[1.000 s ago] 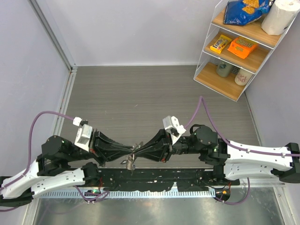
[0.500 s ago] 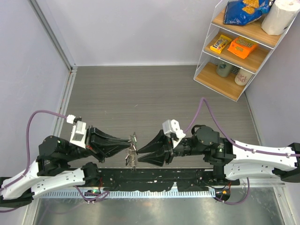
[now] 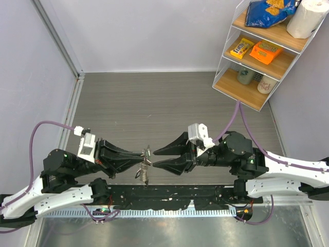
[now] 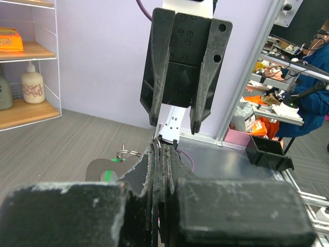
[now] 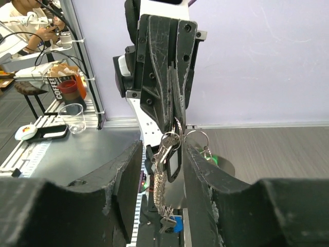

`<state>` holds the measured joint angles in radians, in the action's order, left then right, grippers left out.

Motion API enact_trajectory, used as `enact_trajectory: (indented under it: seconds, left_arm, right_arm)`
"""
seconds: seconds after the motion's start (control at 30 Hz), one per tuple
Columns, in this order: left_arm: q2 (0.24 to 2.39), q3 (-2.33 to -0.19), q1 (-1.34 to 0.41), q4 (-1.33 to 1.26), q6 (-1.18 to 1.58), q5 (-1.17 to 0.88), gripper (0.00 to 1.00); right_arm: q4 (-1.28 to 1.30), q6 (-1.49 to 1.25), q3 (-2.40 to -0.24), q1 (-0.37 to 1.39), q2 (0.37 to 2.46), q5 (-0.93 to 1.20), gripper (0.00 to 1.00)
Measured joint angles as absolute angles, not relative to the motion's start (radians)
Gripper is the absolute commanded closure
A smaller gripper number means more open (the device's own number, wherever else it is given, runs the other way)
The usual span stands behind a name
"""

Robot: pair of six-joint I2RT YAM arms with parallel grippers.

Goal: Put the keys on the keyring

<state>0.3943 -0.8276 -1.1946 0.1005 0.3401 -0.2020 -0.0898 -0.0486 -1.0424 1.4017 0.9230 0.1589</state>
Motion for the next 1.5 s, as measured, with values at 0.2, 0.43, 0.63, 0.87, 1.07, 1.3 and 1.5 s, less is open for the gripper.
enact_trajectory:
  seconds: [0.2,0.43,0.63,0.87,1.07,1.3,1.5]
  left_arm:
    - [0.394,-0.828,-1.195,0.101,0.342,-0.204,1.0]
    - [0.394,-0.828,-1.195,0.101,0.342,-0.212,1.0]
    - [0.394,-0.828,-1.195,0.101,0.342,-0.224,1.0]
    - [0.394,-0.828,-1.195,0.081,0.35,-0.238,1.0]
    - [0.394,-0.823,-1.195,0.065,0.36,-0.248,1.0]
    - [0.394,-0.82,-1.195,0.056,0.36,-0.255,1.0]
    - [0.394,-0.82,-1.195,0.056,0.36,-0.26,1.0]
  right_arm:
    - [-0.083,-0.029,-1.07,1.402,0.937,0.148,0.62]
    - [-0.075,-0.024,-1.074,1.402,0.981,0.147,0.64]
    - [-0.074,-0.023,-1.075,1.402,0.984,0.147,0.66]
    - [-0.075,-0.02,-1.075,1.402,0.989,0.142,0.67]
    - [-0.081,-0.02,-1.075,1.402,0.989,0.139,0.67]
    - [-0.083,-0.02,-1.075,1.402,0.989,0.139,0.67]
    - [-0.09,-0.02,-1.076,1.402,0.989,0.139,0.67]
